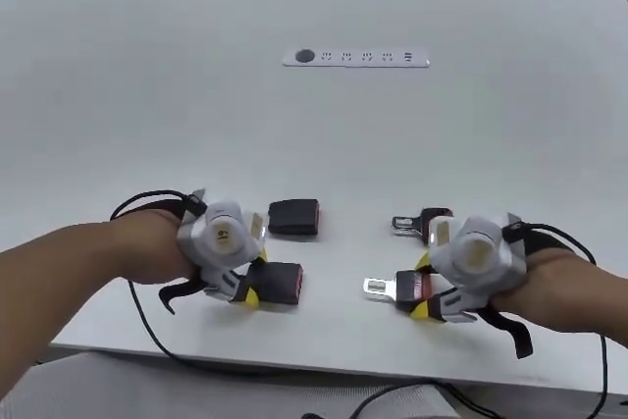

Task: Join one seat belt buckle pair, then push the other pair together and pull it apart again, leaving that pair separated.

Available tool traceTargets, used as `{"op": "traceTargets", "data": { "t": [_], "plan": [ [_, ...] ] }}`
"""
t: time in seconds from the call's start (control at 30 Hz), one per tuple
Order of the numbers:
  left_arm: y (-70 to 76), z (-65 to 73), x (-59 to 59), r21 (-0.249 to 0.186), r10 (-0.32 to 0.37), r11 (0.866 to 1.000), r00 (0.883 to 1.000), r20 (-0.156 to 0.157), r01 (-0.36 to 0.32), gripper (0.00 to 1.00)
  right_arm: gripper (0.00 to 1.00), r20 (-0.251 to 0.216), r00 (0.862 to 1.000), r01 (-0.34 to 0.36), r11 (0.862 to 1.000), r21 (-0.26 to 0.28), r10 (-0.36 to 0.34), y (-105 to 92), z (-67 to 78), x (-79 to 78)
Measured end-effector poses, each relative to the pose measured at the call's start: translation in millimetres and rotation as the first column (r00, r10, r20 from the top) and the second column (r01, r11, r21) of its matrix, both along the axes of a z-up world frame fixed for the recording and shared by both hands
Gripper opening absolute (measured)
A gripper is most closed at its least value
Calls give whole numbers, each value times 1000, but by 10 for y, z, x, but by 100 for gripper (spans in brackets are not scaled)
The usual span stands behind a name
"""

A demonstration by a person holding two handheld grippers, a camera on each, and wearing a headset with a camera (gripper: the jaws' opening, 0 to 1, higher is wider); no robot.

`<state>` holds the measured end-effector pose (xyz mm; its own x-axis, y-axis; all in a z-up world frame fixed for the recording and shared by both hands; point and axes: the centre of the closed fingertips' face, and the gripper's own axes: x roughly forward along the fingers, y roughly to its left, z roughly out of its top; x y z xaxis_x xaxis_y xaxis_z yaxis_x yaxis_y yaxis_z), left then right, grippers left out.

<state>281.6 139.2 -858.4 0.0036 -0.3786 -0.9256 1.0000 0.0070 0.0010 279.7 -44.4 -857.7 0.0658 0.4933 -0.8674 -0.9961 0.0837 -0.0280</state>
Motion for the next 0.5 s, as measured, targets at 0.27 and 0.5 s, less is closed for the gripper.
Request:
{"op": "traceTargets", "data": {
  "t": [0.27, 0.5],
  "plan": [
    [-9, 7, -6, 4, 1, 1000, 1000, 2, -1, 33, 34, 12, 1000, -2, 1000, 29, 1, 258, 2, -19],
    [-8, 4, -4, 5, 3, 1000, 1000, 1, -3, 33, 34, 12, 1000, -13, 999, 45, 12, 433, 7, -6]
  ]
}}
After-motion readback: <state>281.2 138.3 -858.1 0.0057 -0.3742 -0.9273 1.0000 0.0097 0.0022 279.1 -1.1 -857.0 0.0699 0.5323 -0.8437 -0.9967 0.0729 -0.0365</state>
